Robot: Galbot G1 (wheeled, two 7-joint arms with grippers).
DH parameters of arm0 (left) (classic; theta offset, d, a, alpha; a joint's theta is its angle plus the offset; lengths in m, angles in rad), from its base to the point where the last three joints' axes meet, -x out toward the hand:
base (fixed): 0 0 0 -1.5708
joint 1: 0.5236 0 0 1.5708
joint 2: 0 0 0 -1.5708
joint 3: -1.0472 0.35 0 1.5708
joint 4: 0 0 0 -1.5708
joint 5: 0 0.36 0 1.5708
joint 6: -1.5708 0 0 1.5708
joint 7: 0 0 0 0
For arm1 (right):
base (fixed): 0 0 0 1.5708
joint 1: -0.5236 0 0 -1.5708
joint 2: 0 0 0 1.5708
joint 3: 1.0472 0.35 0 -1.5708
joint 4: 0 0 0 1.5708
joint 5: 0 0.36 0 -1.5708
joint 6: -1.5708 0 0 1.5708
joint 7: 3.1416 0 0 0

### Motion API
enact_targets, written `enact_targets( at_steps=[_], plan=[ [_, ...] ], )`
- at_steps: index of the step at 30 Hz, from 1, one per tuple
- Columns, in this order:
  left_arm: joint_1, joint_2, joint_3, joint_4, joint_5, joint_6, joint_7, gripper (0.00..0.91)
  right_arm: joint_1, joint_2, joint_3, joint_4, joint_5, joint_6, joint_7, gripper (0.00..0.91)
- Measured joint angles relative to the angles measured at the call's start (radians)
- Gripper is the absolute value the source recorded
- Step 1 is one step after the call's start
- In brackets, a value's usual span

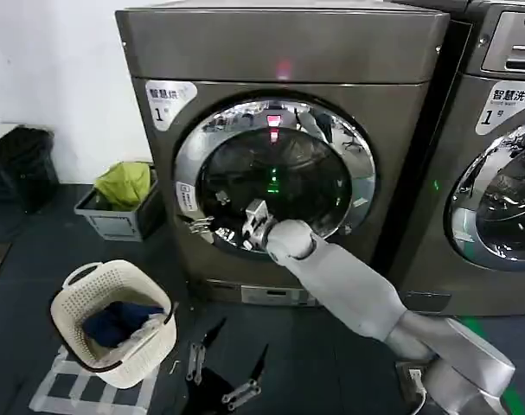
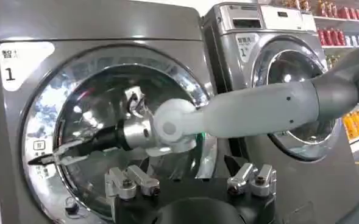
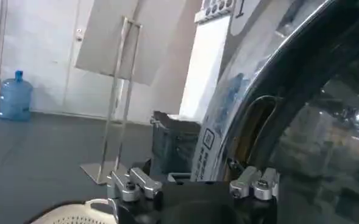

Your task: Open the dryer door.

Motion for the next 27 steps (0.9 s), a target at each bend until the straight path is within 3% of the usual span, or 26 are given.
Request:
enact_targets(
  at_steps=[8,18,27],
  plan=[
    [0.000,0.000,0.000,0.004,-0.002,-0.002,0.000,0.907,0.008,0.005,-0.011,-0.003,0.017,0.002,-0.067,0.907],
    [0.013,0.013,-0.027,0.008,0.000,-0.006,-0.005,0.907,0.010,-0.050,-0.036,0.066,0.085,-0.008,-0.160,0.907],
    [0.009,0.112,-0.208,0.005,-0.205,0.052,0.004,0.907,0.010,-0.141,-0.052,0.185,0.155,-0.035,-0.251,0.907]
  ],
)
